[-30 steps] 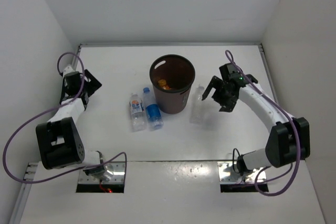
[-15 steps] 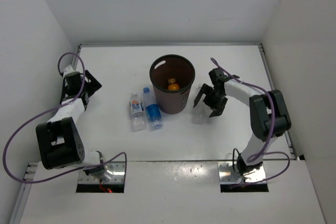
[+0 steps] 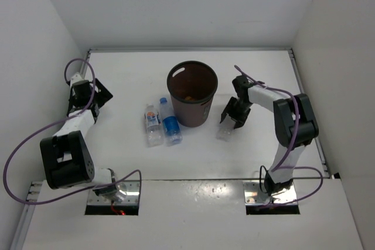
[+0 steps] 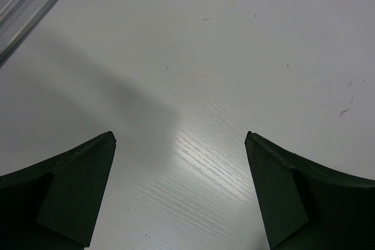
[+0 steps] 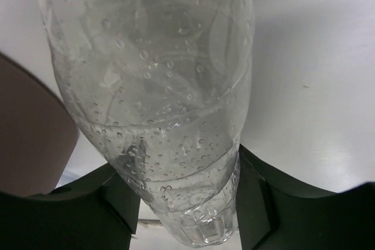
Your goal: Put the plastic bottles in the bin
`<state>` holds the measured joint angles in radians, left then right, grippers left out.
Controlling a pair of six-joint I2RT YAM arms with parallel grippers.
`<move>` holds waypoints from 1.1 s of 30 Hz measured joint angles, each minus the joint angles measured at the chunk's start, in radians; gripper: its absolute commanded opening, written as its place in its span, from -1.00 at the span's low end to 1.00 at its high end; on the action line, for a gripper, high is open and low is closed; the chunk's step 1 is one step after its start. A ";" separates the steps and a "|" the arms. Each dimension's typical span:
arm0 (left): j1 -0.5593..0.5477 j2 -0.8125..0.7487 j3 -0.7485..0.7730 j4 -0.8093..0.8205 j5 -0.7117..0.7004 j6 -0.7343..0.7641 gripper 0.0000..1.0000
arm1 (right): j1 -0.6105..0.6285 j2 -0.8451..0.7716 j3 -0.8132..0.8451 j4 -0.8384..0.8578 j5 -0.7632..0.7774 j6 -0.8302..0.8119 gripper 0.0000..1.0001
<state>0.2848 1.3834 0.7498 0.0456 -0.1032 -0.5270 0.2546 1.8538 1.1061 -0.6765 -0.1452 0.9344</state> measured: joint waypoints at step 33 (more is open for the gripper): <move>0.000 0.000 -0.018 0.002 0.004 -0.001 1.00 | 0.224 -0.348 0.457 0.174 0.159 -0.095 -1.00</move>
<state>0.2848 1.3834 0.7319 0.0475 -0.0990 -0.5278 0.4789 1.5059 1.5627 -0.5026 0.0139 0.8398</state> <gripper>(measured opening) 0.997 0.560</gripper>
